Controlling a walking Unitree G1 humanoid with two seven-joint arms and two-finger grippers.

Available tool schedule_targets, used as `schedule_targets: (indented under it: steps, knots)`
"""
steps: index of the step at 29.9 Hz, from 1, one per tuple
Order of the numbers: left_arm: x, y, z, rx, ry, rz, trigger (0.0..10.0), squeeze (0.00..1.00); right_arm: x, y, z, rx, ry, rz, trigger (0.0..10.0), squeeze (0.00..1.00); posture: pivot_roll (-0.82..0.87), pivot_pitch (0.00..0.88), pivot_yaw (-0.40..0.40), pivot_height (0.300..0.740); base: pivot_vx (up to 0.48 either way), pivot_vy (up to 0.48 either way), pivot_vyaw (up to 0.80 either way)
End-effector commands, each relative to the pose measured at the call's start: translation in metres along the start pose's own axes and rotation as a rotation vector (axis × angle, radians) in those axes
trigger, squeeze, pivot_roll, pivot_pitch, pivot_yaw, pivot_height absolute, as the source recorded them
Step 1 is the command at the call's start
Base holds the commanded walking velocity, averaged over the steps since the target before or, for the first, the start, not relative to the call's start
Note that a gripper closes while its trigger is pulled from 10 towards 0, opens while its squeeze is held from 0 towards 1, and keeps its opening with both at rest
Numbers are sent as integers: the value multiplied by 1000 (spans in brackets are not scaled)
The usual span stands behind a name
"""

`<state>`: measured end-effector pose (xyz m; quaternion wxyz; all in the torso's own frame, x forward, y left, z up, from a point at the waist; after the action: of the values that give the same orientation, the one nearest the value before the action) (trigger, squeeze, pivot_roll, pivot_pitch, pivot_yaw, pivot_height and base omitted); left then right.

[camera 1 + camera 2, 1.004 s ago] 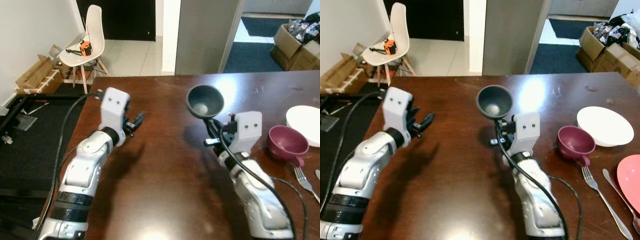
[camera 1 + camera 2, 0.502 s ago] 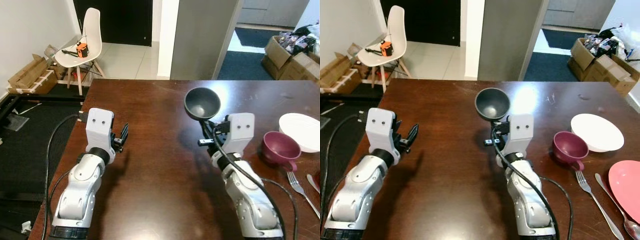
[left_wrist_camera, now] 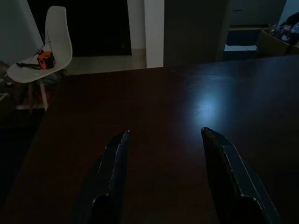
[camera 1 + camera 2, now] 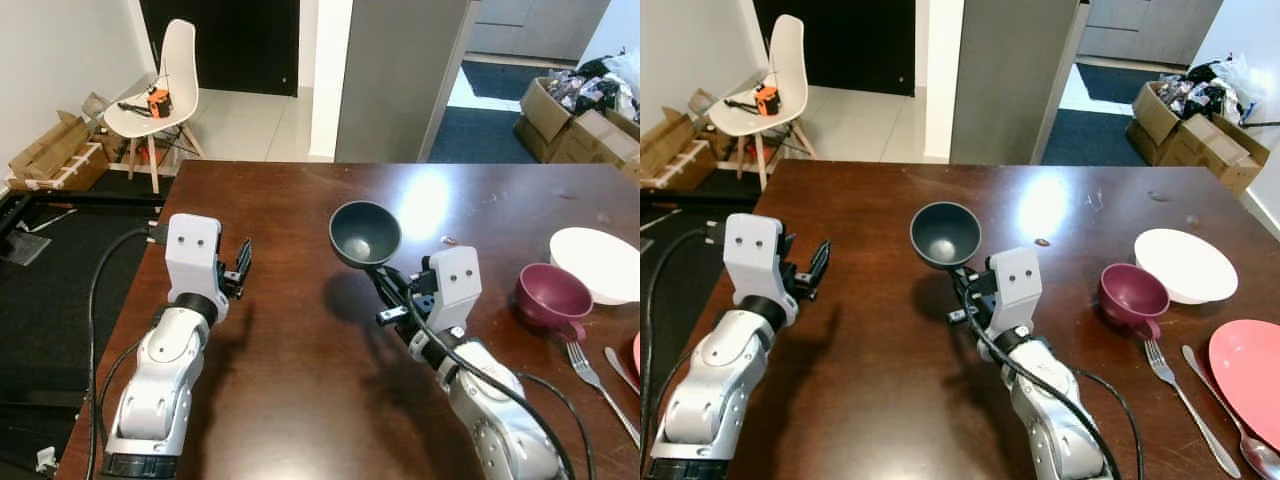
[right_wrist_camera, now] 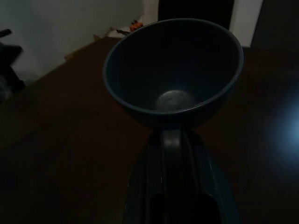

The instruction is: Setting the table

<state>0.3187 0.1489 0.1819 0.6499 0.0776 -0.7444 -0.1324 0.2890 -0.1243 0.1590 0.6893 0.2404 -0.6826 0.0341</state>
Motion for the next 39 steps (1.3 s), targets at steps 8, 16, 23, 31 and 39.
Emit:
schedule_targets:
  steps: [8, 16, 23, 31, 39]
  knots:
    - [0, -6, -1, 1, 1, 0, 10000, 0, 9, -10, -3, -89, -67, -2, 10000, 0, -98, 16, 37, 740, 0, 0, 0]
    - [1, -6, -1, 6, 0, 3, 10000, 0, 9, -9, -6, -91, -71, -7, 10000, 0, -90, 12, 32, 740, 0, 0, 0]
    - [1, -11, 0, -10, 6, -12, 10000, 0, 10, -12, -7, -107, -77, -3, 10000, 0, -89, 8, 33, 740, 0, 0, 0]
    - [0, -23, 2, -91, 15, -45, 10000, 0, 9, -15, -8, -125, -82, -8, 10000, 0, -86, 0, 38, 740, 0, 0, 0]
    - [2, -20, 0, -82, 5, -64, 10000, 0, 11, -14, -9, -124, -91, -9, 10000, 0, -89, 0, 49, 740, 0, 0, 0]
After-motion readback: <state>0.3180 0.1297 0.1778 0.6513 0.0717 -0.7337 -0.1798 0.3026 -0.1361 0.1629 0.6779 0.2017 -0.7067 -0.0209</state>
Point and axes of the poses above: a point about 5 cm out from each wrist's last joint towards the gripper, its own z axis pointing back from the gripper into the wrist, its own x axis along the axis of the wrist's last joint, y = z × x, the point moved 1 cm from there along -z, pointing out of the wrist towards the gripper, and after that the axes turned 15 degrees about -z, right-handed, at the moved point
